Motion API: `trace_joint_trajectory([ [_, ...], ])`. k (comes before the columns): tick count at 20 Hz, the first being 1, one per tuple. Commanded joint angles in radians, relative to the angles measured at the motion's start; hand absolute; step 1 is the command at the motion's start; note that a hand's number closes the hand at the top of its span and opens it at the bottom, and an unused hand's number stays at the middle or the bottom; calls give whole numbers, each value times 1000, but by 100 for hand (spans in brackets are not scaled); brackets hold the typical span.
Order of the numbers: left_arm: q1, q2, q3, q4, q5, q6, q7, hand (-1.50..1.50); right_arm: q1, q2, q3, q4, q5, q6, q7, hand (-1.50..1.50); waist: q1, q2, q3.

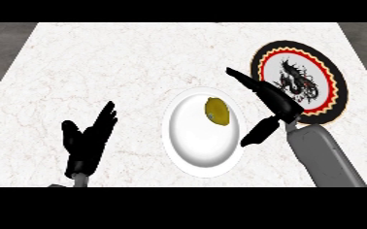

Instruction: Pick the lemon from the plate and place it in the plate

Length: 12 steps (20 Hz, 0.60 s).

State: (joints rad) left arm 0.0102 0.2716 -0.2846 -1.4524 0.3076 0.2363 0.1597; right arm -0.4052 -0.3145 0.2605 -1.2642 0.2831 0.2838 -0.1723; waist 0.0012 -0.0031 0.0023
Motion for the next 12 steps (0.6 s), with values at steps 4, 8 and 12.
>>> trace_joint_trajectory([
  [4, 23, -6, 46, -5, -18, -58, 20, 0, 35, 51, 1, -16, 129, -48, 17, -150, 2, 2, -2],
  [8, 6, -15, 85, 93, -14, -102, -35, 0, 8, 87, 12, 2, 187, -71, 73, -150, 1, 3, -3],
  [12, 29, -38, 70, -31, -53, -70, 53, 0, -29, 116, -12, 47, 224, -41, 101, -150, 3, 3, -2],
])
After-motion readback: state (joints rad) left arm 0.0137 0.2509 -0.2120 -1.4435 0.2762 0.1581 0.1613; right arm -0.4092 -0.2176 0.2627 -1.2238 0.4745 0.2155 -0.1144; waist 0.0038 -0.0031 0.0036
